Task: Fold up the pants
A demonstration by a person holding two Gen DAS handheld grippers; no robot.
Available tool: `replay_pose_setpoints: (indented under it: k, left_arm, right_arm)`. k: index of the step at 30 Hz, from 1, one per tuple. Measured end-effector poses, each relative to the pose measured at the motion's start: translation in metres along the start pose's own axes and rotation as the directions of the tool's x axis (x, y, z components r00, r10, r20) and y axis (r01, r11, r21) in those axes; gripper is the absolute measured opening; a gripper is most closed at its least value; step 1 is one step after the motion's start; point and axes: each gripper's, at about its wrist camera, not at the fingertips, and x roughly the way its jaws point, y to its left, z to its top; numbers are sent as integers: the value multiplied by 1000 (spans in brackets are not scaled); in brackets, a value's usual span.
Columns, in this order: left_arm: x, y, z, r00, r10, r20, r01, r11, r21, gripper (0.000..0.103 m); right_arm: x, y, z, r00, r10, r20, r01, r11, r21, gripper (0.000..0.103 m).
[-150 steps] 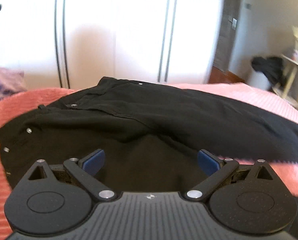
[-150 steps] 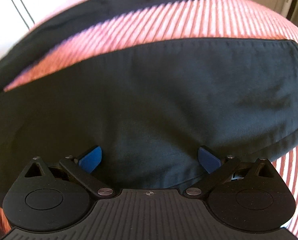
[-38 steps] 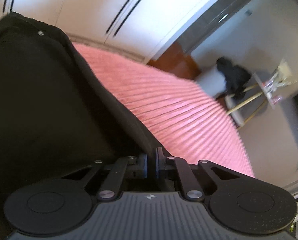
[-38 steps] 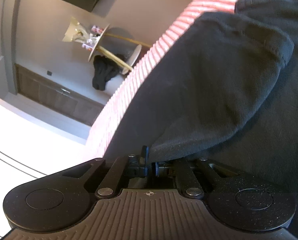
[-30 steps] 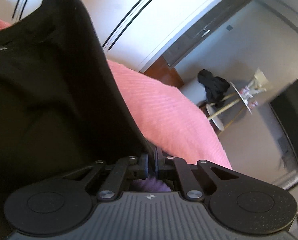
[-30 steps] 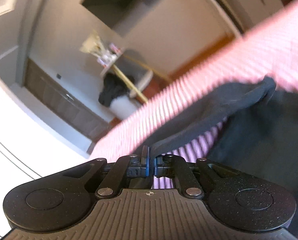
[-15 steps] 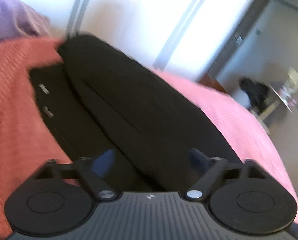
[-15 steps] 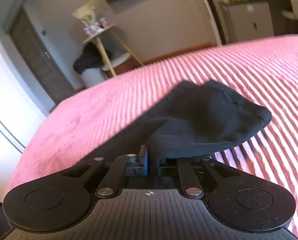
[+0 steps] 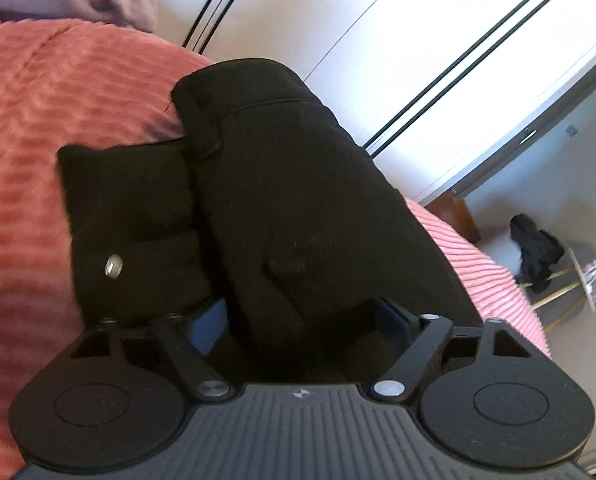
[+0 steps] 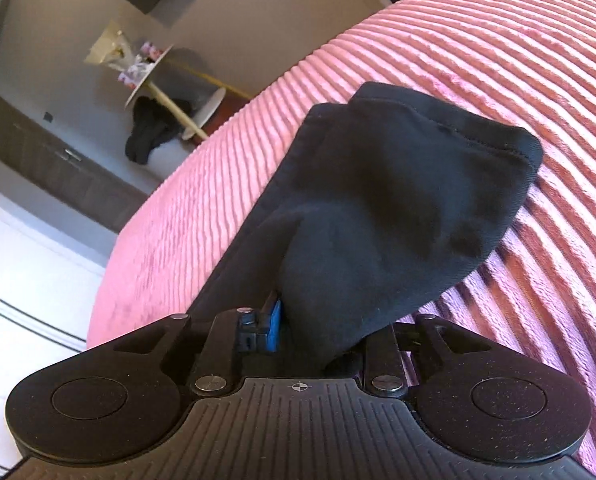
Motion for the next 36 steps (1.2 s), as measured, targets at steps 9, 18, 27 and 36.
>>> replay_pose_setpoints:
  k: [9, 18, 27, 36]
  left_arm:
    - [-45, -13, 46, 986, -162, 29, 161, 986, 38, 25]
    - [-90, -5, 20, 968, -226, 111, 209, 967, 146, 6]
    - [-47, 54, -13, 999, -38, -11, 39, 998, 46, 9]
    - [-70, 66, -8, 997, -55, 55, 58, 997, -55, 56]
  right_arm:
    - [8, 71, 45, 999, -38, -16, 33, 976, -215, 5]
    - [-65, 91, 71, 944, 283, 170, -210, 911, -355, 9]
    - [0, -20, 32, 1000, -2, -21, -2, 982, -189, 40]
    - [12, -28, 48, 1000, 7, -2, -7, 1000, -15, 25]
